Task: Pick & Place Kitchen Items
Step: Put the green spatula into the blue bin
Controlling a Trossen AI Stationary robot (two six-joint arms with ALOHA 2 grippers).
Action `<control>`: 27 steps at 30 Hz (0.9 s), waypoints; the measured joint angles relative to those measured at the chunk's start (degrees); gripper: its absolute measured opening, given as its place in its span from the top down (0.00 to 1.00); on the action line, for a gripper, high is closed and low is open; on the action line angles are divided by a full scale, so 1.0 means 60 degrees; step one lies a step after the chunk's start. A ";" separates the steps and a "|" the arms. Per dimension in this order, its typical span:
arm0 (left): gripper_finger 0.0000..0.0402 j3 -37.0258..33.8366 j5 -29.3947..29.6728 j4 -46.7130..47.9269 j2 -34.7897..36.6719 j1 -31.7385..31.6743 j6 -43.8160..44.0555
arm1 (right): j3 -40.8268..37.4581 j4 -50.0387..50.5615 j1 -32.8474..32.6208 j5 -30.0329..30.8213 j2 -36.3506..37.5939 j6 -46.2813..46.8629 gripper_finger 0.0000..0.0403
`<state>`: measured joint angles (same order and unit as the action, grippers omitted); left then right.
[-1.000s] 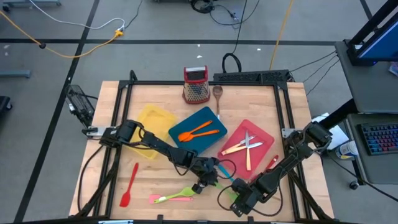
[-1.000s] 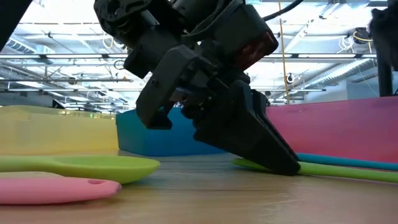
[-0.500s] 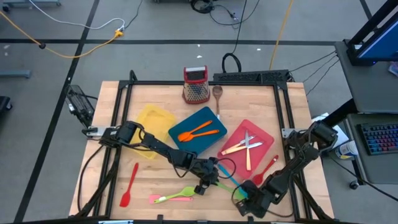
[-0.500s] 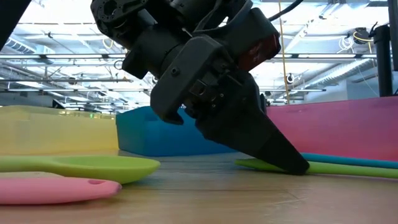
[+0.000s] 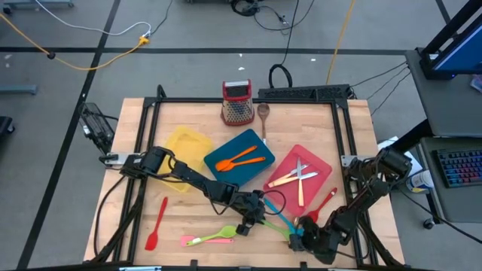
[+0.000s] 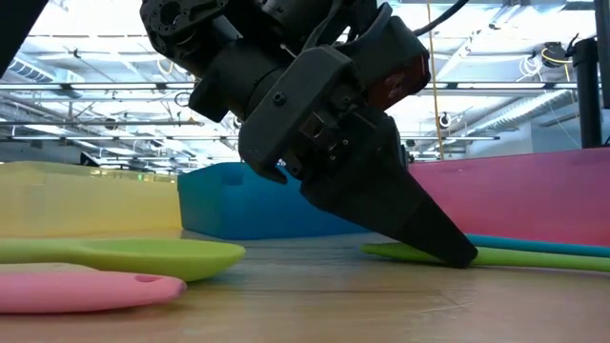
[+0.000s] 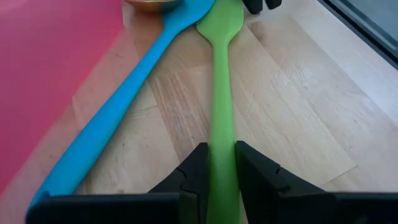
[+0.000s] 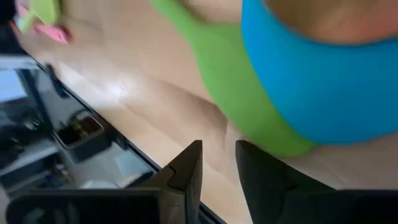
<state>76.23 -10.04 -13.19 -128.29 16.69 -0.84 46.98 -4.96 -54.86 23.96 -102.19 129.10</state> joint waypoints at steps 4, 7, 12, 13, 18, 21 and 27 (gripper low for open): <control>0.83 0.0000 -0.0007 0.0000 0.0000 0.0004 0.0058 | -0.0018 -0.0347 -0.0048 -0.0011 -0.0004 0.0126 0.76; 0.83 0.0000 -0.0128 0.0011 0.0000 0.0004 0.0176 | -0.0019 -0.0487 -0.0093 -0.0230 0.0031 0.0227 0.76; 0.83 0.0000 -0.0502 0.0176 0.0000 0.0001 0.0341 | -0.0022 -0.0479 -0.0221 -0.0285 0.0098 0.0089 0.76; 0.83 0.0002 -0.0542 0.0218 -0.0001 -0.0004 0.0407 | -0.0022 -0.0440 -0.0265 -0.0269 0.0098 -0.0050 0.76; 0.83 0.0004 -0.0554 0.0240 0.0000 0.0000 0.0448 | -0.0018 -0.0354 -0.0254 -0.0240 0.0109 -0.1685 0.76; 0.83 0.0004 -0.0550 0.0214 0.0000 0.0000 0.0448 | 0.0118 -0.0364 0.0019 -0.0338 0.0109 -0.2750 0.76; 0.83 0.0004 -0.0535 0.0160 -0.0001 -0.0052 0.0464 | 0.1354 -0.0053 0.0892 -0.1506 0.0101 -0.5409 0.80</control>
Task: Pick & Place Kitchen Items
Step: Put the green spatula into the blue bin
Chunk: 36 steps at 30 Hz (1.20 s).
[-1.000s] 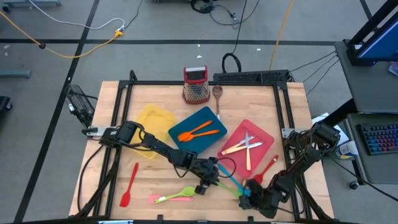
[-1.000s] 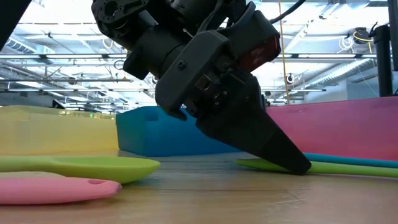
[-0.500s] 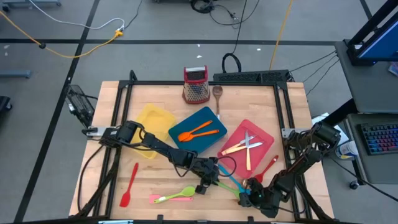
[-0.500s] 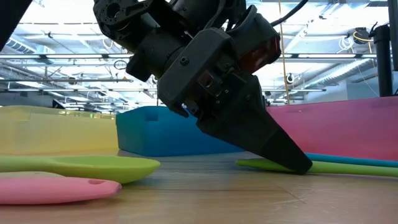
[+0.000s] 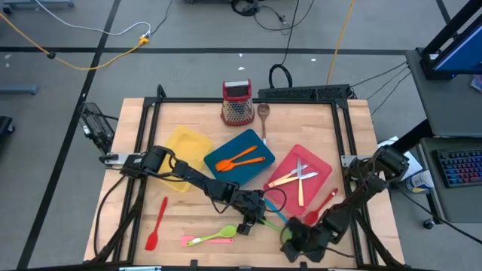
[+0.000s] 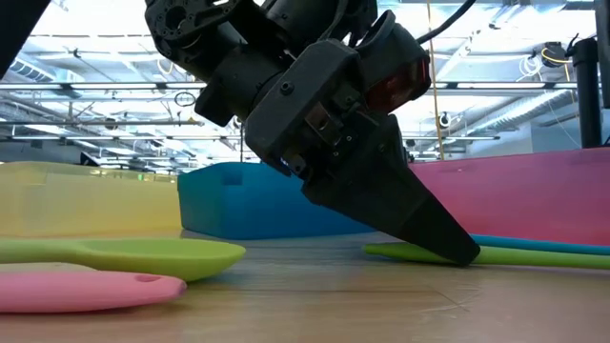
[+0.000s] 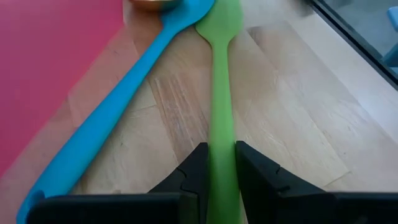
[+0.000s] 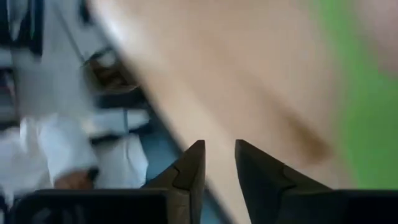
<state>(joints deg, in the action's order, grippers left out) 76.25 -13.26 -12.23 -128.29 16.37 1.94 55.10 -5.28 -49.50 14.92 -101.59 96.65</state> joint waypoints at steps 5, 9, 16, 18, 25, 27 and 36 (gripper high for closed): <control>0.83 0.0000 0.0018 0.0004 0.0001 -0.0001 0.0015 | 0.1725 0.1839 0.0746 -0.0570 0.0001 -0.2274 0.84; 0.83 0.0000 0.0036 0.0034 0.0001 -0.0002 -0.0013 | 0.3228 0.5265 0.1058 -0.1023 0.0016 -0.2936 0.85; 0.83 0.0007 0.0031 0.0086 0.0001 -0.0085 -0.0023 | 0.3615 0.6952 0.0897 -0.1642 -0.0159 -0.2811 0.85; 0.83 0.0007 0.0007 0.0080 0.0001 -0.0105 -0.0020 | 0.3615 0.6970 0.0909 -0.2304 -0.0393 -0.2737 0.85; 0.83 0.0007 0.0215 -0.0015 0.0001 -0.0101 -0.0008 | 0.4057 0.7629 0.0992 -0.3252 -0.1081 -0.2947 0.88; 0.83 0.0007 0.0243 -0.0036 0.0001 -0.0101 -0.0001 | 0.4459 0.8457 0.0996 -0.3233 -0.1204 -0.2988 0.90; 0.83 0.0007 0.0322 -0.0070 0.0001 -0.0101 -0.0023 | 0.4752 0.9926 0.1003 -0.2500 -0.1867 -0.4010 0.91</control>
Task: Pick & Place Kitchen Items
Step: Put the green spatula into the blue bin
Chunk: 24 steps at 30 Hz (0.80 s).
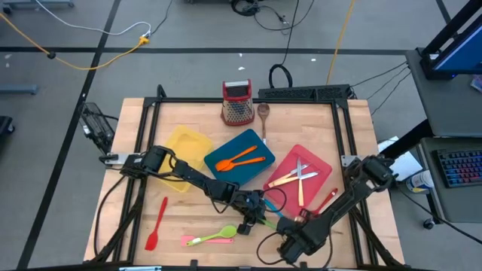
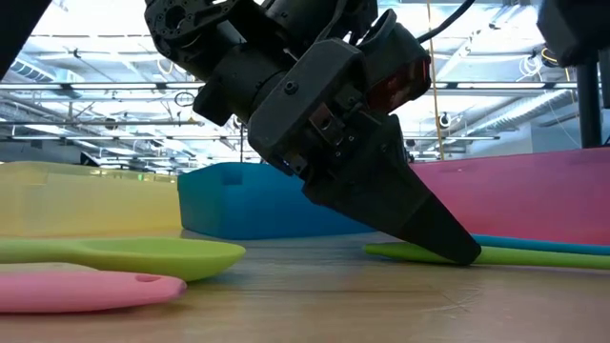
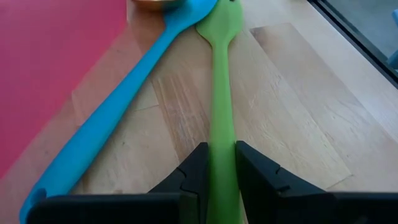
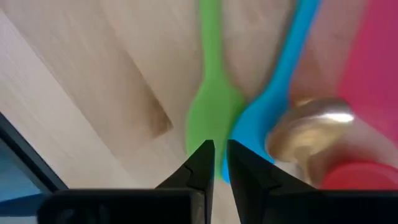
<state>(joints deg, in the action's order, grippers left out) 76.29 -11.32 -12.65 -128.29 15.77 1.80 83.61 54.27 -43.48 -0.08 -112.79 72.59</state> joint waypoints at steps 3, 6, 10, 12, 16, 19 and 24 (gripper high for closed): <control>0.83 -0.0004 0.0034 -0.0148 0.0000 -0.0008 0.0073 | -0.0001 0.0007 0.0044 -0.0038 -0.0140 -0.0239 0.90; 0.83 -0.0004 -0.0029 -0.0187 0.0000 -0.0045 0.0413 | 0.0000 -0.0050 0.0070 -0.0001 -0.0098 -0.0341 0.87; 0.83 -0.0004 -0.0387 -0.0112 0.0000 -0.0186 0.0853 | 0.0000 -0.0025 0.0093 0.0030 -0.0015 -0.0763 0.77; 0.83 -0.0004 -0.0724 -0.0087 0.0000 -0.0299 0.1163 | 0.0000 0.0052 0.0090 0.0238 -0.0020 -0.0877 0.71; 0.83 -0.0011 -0.1476 -0.0054 -0.0004 -0.0529 0.1798 | 0.0000 0.0080 0.0091 0.1072 -0.0086 -0.1645 0.64; 0.83 -0.0011 -0.1599 0.0027 -0.0004 -0.0607 0.2042 | -0.0107 0.0005 0.0055 0.1731 -0.0090 -0.2198 0.63; 0.83 -0.0007 -0.1670 0.0086 -0.0004 -0.0742 0.2369 | -0.0522 -0.0171 0.0036 0.1767 -0.0080 -0.2465 0.67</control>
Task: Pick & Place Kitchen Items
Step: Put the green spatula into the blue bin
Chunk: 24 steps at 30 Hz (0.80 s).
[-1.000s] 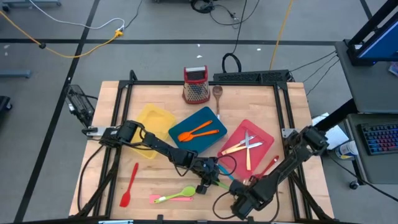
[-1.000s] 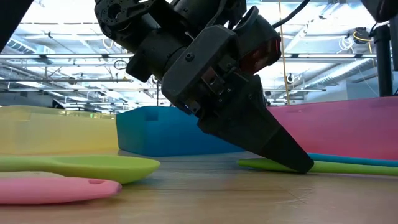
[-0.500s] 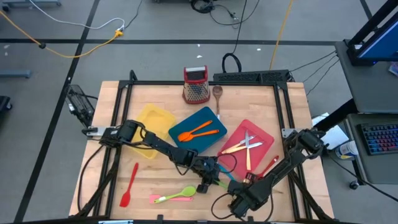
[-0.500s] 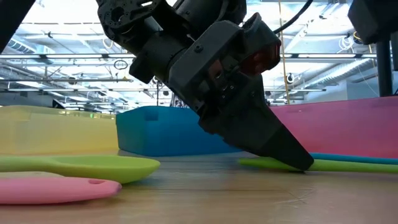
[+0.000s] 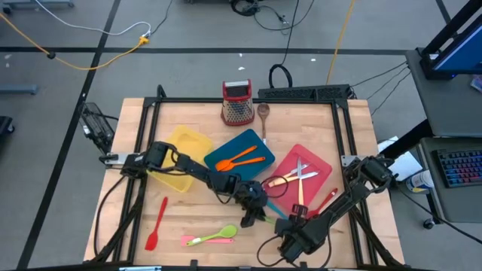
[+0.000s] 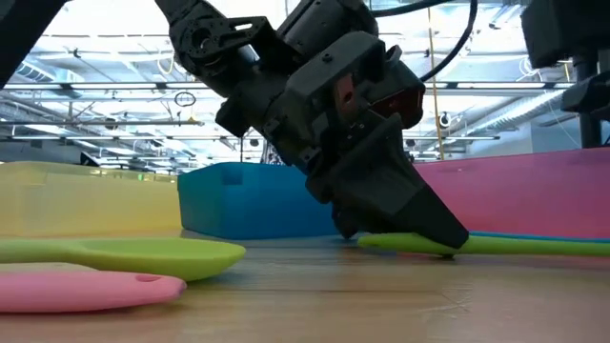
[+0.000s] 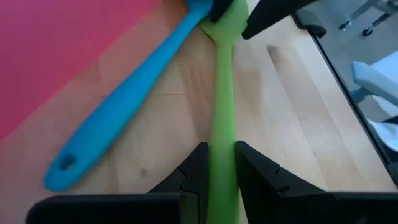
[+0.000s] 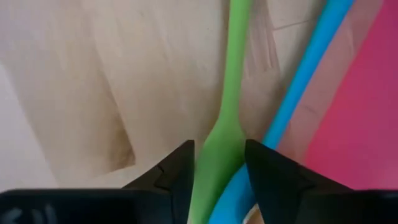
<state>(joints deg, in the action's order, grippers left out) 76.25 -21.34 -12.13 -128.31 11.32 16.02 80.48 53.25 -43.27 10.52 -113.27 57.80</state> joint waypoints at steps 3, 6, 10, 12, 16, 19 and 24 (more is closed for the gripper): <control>0.83 0.0005 -0.0397 -0.0011 0.0004 -0.0129 0.0403 | -0.0311 -0.0233 -0.0051 0.0074 0.0014 -0.0072 0.69; 0.83 0.0013 -0.0910 -0.0050 0.0015 -0.0237 0.0920 | -0.0574 -0.0211 -0.0057 0.0159 0.0040 -0.0433 0.72; 0.83 0.0015 -0.1367 -0.0107 0.0018 -0.0267 0.1160 | -0.0811 -0.0148 -0.0058 0.0660 0.0033 -0.1356 0.76; 0.83 0.0015 -0.1681 -0.0108 0.0022 -0.0275 0.1240 | -0.0862 -0.0117 -0.0051 0.0953 0.0025 -0.1751 0.79; 0.83 0.0007 -0.2028 -0.0265 0.0022 -0.0267 0.1295 | -0.0877 -0.0050 0.0032 0.1254 0.0025 -0.1945 0.88; 0.84 0.0000 -0.2375 -0.0306 0.0074 -0.0274 0.1364 | -0.0880 -0.0079 0.0051 0.1329 0.0029 -0.1590 0.96; 0.84 -0.0038 -0.3182 0.0010 0.0411 -0.0249 0.1536 | -0.0887 -0.0309 -0.0046 0.1305 0.0018 -0.1481 0.95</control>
<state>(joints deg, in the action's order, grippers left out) 76.02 -40.43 -12.07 -125.85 9.82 25.23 75.16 51.40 -43.54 18.35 -113.16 48.92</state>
